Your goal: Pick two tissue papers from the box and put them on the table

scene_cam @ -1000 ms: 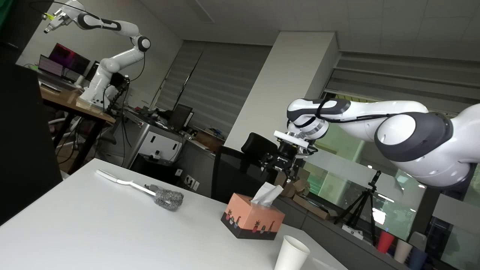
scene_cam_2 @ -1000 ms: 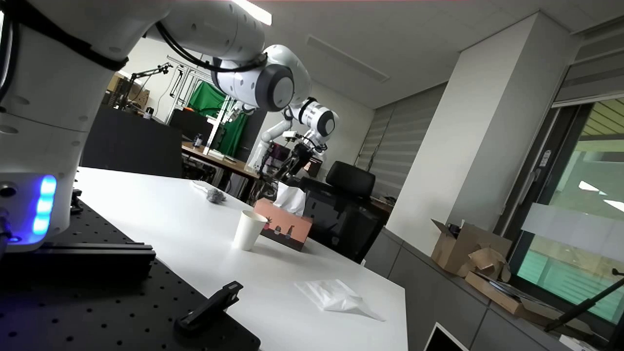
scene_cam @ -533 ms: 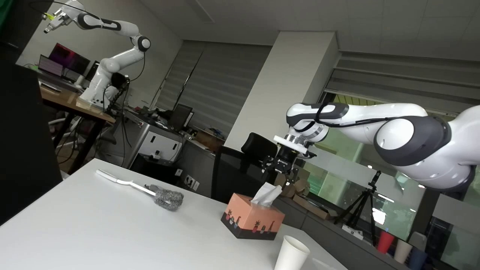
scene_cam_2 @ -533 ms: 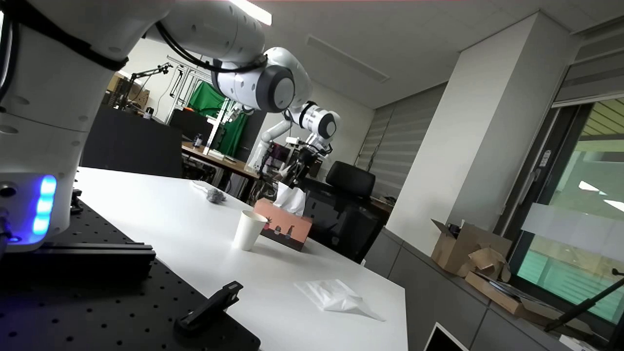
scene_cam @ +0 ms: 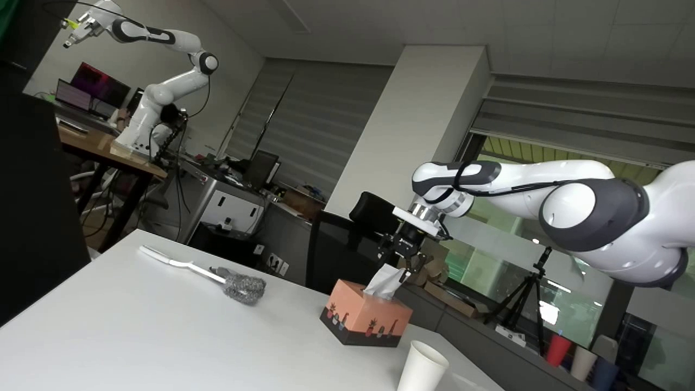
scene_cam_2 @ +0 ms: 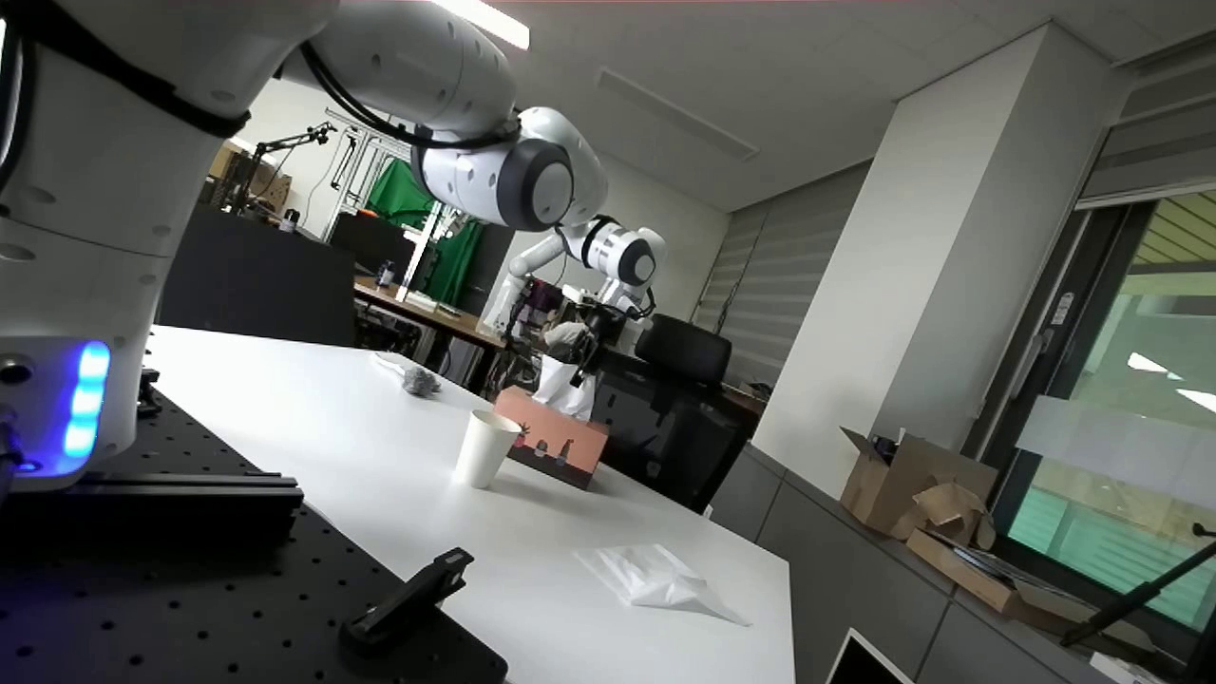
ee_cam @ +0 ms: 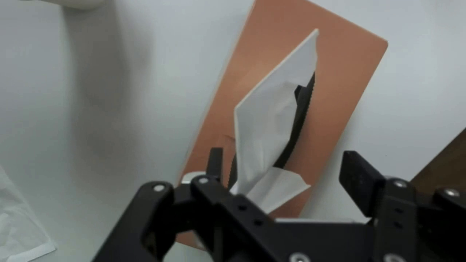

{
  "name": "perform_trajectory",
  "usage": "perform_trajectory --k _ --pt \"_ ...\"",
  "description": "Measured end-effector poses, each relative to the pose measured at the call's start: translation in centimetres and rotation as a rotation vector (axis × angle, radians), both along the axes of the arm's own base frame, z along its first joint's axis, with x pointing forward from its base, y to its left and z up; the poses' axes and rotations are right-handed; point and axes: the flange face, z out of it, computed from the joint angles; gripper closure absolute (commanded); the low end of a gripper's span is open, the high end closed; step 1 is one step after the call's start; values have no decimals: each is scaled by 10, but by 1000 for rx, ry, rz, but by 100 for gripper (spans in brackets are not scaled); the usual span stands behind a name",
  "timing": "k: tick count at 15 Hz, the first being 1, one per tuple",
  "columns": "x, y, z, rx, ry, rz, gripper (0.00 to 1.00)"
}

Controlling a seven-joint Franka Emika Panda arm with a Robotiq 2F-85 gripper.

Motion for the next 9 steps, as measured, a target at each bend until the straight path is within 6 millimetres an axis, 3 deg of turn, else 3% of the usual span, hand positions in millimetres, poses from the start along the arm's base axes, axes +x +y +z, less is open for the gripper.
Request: perform_trajectory --k 4,7,9 --pt "4 -4 0 -10 -35 -11 75" --pt "4 -8 13 -16 -40 -17 96" --pt "2 -12 28 -15 -36 -23 100"
